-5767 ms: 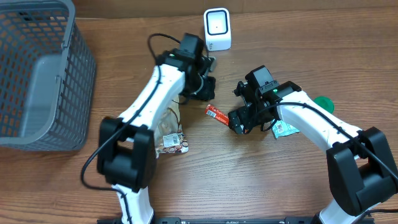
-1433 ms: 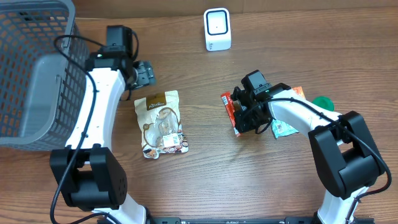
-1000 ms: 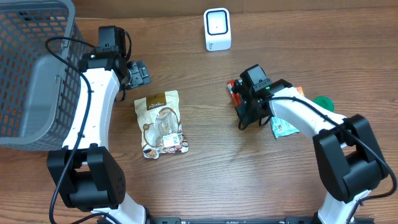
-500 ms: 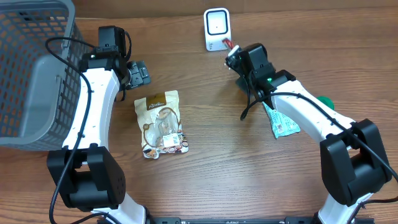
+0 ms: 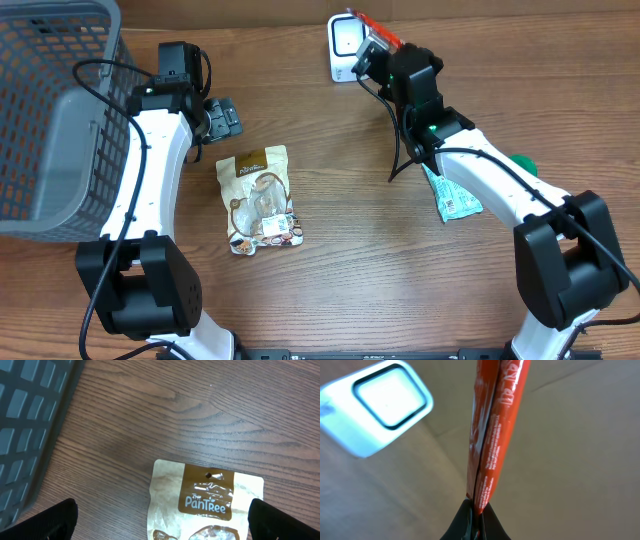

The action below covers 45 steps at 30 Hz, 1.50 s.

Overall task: Scan the item barcode
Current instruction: 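Lift the red stick with the right gripper up to the white scanner, then hold the red stick in front of the white scanner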

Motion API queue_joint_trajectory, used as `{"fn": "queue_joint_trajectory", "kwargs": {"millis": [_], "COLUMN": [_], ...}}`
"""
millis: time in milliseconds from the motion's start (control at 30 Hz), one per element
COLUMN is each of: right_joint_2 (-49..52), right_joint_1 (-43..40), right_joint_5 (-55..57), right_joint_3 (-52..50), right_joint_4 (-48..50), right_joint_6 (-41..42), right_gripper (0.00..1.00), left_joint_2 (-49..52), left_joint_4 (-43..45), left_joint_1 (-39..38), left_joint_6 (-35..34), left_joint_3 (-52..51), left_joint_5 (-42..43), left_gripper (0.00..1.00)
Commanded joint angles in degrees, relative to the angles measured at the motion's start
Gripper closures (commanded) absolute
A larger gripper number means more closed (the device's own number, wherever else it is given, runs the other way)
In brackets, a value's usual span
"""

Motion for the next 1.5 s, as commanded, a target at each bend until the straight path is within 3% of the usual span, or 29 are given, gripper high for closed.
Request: {"fn": "queue_joint_trajectory", "kwargs": {"millis": [0, 200, 567, 1467], "right_joint_2": [3.39, 11.30, 21.00, 27.04], "right_joint_1": [0.00, 0.11, 0.22, 0.96], "right_joint_5": [3.10, 8.59, 8.39, 7.39], "right_joint_3": [1.62, 4.24, 12.87, 13.14], "right_joint_4": [2.84, 11.34, 14.23, 15.58], "right_joint_6": [-9.03, -18.12, -18.10, -18.10], "right_gripper": [0.97, 0.97, 0.97, 0.97], "left_joint_2": [0.57, 0.57, 0.57, 0.57], "left_joint_4": [0.04, 0.07, 0.04, 0.04], "left_joint_1": [-0.15, -0.15, -0.15, -0.15], "left_joint_6": [0.07, 0.07, 0.07, 0.07], "left_joint_3": [0.22, 0.22, 0.22, 0.22], "left_joint_5": [-0.96, -0.98, -0.96, -0.96], "left_gripper": [0.00, 0.00, 0.00, 0.00]}}
